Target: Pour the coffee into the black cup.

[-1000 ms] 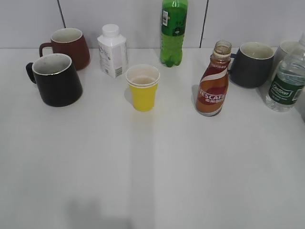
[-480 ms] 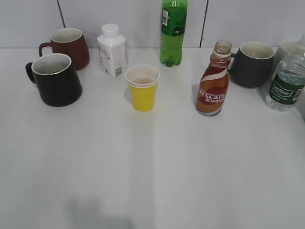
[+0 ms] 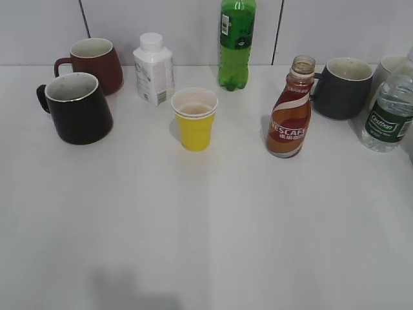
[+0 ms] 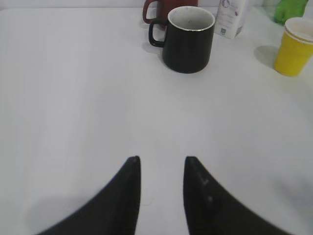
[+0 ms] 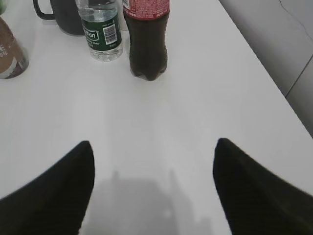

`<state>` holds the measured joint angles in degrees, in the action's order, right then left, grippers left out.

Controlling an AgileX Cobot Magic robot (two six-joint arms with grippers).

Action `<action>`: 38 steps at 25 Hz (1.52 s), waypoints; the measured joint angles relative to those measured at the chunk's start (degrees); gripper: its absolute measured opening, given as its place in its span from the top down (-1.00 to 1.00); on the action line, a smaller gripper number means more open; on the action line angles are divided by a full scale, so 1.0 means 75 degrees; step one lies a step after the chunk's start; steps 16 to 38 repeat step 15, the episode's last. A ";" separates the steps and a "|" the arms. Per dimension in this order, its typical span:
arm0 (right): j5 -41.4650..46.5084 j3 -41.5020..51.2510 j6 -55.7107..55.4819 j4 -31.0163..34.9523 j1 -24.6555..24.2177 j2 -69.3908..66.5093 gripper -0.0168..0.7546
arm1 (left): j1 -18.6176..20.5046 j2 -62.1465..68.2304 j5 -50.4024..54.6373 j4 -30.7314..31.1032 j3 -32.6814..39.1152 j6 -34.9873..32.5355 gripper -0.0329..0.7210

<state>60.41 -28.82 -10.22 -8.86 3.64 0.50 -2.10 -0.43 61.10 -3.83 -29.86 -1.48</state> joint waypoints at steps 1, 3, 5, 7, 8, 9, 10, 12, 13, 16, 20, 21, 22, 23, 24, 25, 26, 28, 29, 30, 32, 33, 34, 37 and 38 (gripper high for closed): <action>0.0000 0.0000 0.0000 0.0000 0.0000 0.0000 -0.57 | 0.0026 0.0000 0.0000 0.0000 0.0000 0.0000 0.29; -0.0006 0.0000 0.0000 0.0000 0.0000 0.0000 -0.57 | 0.0132 0.0000 0.0000 0.0000 0.0000 0.0000 0.29; -0.0006 0.0000 0.0000 0.0000 -0.0003 0.0000 -0.57 | 0.0260 0.0000 0.0000 0.0000 0.0000 0.0000 0.29; -0.0006 0.0000 0.0000 0.0000 -0.0003 0.0000 -0.57 | 0.0350 0.0000 0.0000 0.0000 0.0000 0.0000 0.29; -0.0006 0.0000 0.0000 0.0000 -0.0003 0.0000 -0.57 | 0.0377 0.0000 0.0000 0.0000 0.0000 0.0000 0.29; -0.0006 0.0000 0.0000 0.0000 -0.0003 0.0000 -0.57 | 0.0383 0.0000 0.0000 0.0000 0.0000 0.0000 0.29; -0.0006 0.0000 0.0000 0.0000 -0.0003 0.0000 -0.57 | 0.0383 0.0000 0.0000 0.0000 0.0000 0.0000 0.29; -0.0006 0.0000 0.0005 0.0000 -0.0003 0.0000 -0.57 | 0.0383 0.0000 0.0000 0.0000 0.0000 0.0000 0.29; -0.0006 0.0000 0.0005 0.0000 -0.0003 0.0000 -0.57 | 0.0383 0.0000 0.0000 0.0000 0.0000 0.0000 0.29; -0.0006 0.0000 0.0005 0.0000 -0.0003 0.0000 -0.57 | 0.0383 0.0000 0.0000 0.0000 0.0000 0.0000 0.29; -0.0006 0.0000 0.0005 0.0000 -0.0003 0.0000 -0.57 | 0.0383 0.0000 0.0000 0.0000 0.0000 0.0000 0.29; -0.0006 0.0000 0.0005 0.0000 -0.0003 0.0000 -0.57 | 0.0383 0.0000 0.0000 0.0000 0.0000 0.0000 0.29; -0.0006 0.0000 0.0005 0.0000 -0.0003 0.0000 -0.57 | 0.0383 0.0000 0.0000 0.0000 0.0000 0.0000 0.29; -0.0006 0.0000 0.0005 0.0000 -0.0003 0.0000 -0.57 | 0.0383 0.0000 0.0000 0.0000 0.0000 0.0000 0.29; -0.0006 0.0000 0.0005 0.0000 -0.0003 0.0000 -0.57 | 0.0383 0.0000 0.0000 0.0000 0.0000 0.0000 0.29; -0.0006 0.0000 0.0005 0.0000 -0.0003 0.0000 -0.57 | 0.0383 0.0000 0.0000 0.0000 0.0000 0.0000 0.29; -0.0006 0.0000 0.0005 0.0000 -0.0003 0.0000 -0.57 | 0.0383 0.0000 0.0000 0.0000 0.0000 0.0000 0.29; -0.0006 0.0000 0.0005 0.0000 -0.0003 0.0000 -0.57 | 0.0383 0.0000 0.0000 0.0000 0.0000 0.0000 0.29; -0.0006 0.0000 0.0005 0.0000 -0.0003 0.0000 -0.57 | 0.0383 0.0000 0.0000 0.0000 0.0000 0.0000 0.29; -0.0006 0.0000 0.0005 0.0000 -0.0003 0.0000 -0.57 | 0.0383 0.0000 0.0000 0.0000 0.0000 0.0000 0.29; -0.0006 0.0000 0.0005 0.0000 -0.0003 0.0000 -0.57 | 0.0383 0.0000 0.0000 0.0000 0.0000 0.0000 0.29; -0.0006 0.0000 0.0005 0.0000 -0.0003 0.0000 -0.57 | 0.0383 0.0000 0.0000 0.0000 0.0000 0.0000 0.29; -0.0006 0.0000 0.0005 0.0000 -0.0003 0.0000 -0.57 | 0.0383 0.0000 0.0000 0.0000 0.0000 0.0000 0.29; -0.0006 0.0000 0.0005 0.0000 -0.0003 0.0000 -0.57 | 0.0383 0.0000 0.0000 0.0000 0.0000 0.0000 0.29; -0.0006 0.0000 0.0005 0.0000 -0.0003 0.0000 -0.57 | 0.0383 0.0000 0.0000 0.0000 0.0000 0.0000 0.29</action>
